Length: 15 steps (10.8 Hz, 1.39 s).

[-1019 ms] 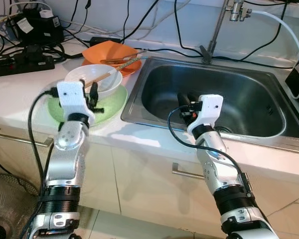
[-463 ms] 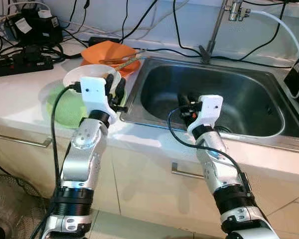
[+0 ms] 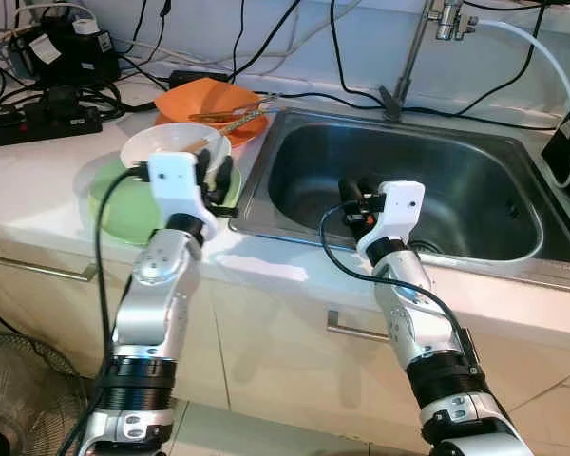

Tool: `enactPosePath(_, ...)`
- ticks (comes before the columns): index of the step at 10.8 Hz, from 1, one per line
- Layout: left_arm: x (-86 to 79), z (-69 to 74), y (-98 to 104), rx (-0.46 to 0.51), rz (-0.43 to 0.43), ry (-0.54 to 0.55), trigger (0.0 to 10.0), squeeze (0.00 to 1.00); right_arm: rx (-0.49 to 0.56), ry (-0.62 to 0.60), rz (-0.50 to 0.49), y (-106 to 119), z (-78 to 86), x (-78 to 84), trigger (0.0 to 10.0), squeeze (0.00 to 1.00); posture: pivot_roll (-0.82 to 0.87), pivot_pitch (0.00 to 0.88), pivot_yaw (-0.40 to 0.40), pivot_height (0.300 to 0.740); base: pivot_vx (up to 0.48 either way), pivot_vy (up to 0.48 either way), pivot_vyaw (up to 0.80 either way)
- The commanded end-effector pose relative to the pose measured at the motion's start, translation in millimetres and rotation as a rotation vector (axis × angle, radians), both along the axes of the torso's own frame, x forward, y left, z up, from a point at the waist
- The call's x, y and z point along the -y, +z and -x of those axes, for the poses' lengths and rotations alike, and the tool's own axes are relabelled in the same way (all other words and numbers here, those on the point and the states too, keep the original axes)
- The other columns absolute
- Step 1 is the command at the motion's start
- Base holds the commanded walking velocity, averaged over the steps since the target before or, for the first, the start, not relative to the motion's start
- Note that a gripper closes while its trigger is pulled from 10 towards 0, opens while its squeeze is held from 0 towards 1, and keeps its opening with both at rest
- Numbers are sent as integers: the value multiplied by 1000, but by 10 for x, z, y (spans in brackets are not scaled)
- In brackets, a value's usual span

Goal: Kitchen organization

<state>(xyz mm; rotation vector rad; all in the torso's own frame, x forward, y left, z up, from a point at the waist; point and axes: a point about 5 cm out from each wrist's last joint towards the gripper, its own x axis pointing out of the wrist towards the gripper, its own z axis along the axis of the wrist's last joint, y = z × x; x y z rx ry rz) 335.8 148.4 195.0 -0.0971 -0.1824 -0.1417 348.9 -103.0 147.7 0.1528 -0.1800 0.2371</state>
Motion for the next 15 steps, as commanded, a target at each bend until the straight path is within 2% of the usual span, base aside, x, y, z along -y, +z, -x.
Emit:
enactPosePath(1, -33, 3, -60, -34, 14, 12, 10000, 0, 21, -6, 2, 61, -28, 10, 10000, 0, 207, 0, -28, 740, 0, 0, 0)
enactPosePath(2, -63, 0, -61, -43, 42, 24, 10000, 0, 17, -9, 2, 50, -28, 19, 10000, 0, 207, 0, -29, 740, 0, 0, 0)
enactPosePath(12, -217, 15, -149, -102, 80, 96, 10000, 0, 14, -13, 3, 49, -36, 34, 10000, 0, 208, 8, -34, 740, 0, 0, 0)
enactPosePath(15, -311, 21, -136, -102, 84, 136, 10000, 0, 13, -12, 4, 53, -43, 32, 10000, 0, 210, 8, -34, 740, 0, 0, 0)
